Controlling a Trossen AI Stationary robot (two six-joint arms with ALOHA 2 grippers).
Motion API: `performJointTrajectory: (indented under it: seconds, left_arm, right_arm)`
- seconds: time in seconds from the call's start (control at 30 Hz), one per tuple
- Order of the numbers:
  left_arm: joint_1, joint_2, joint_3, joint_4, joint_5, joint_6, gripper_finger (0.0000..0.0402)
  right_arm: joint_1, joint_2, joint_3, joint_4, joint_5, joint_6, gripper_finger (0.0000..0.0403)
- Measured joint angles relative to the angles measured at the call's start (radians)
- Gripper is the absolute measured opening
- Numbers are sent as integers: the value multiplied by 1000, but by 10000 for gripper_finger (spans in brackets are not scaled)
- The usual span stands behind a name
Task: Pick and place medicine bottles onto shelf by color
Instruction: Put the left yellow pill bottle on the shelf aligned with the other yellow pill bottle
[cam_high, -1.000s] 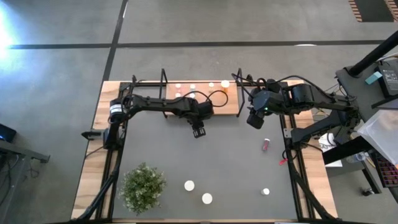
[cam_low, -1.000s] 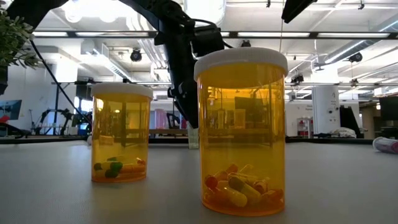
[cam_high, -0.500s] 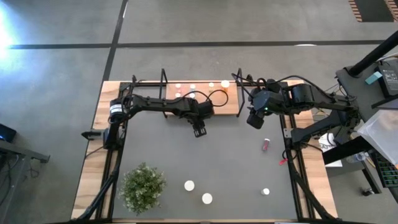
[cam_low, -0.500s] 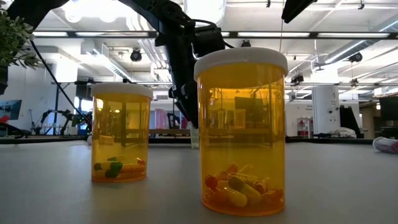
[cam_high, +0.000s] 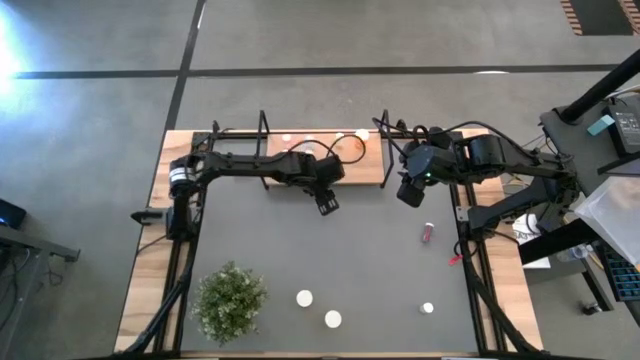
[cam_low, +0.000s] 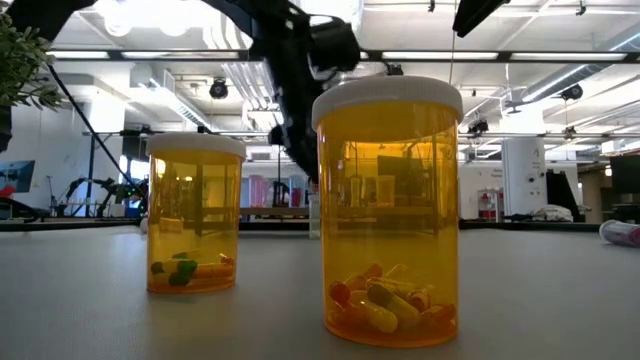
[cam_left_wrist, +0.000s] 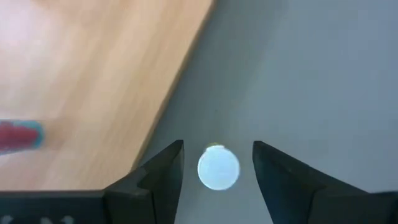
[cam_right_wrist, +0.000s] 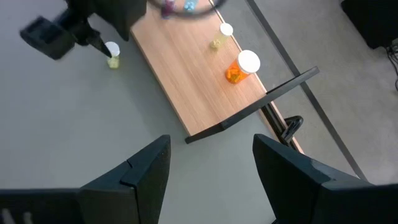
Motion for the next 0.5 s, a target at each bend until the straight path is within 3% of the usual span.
performJointTrajectory:
  seconds: [0.13,0.5]
  left_arm:
    - [0,-80,-4,-1,46,-2,175]
    - [0,-259,-23,-33,46,-1,176]
  right_arm:
    - [0,0,0,0,0,0,219]
    - [0,0,0,0,0,0,219]
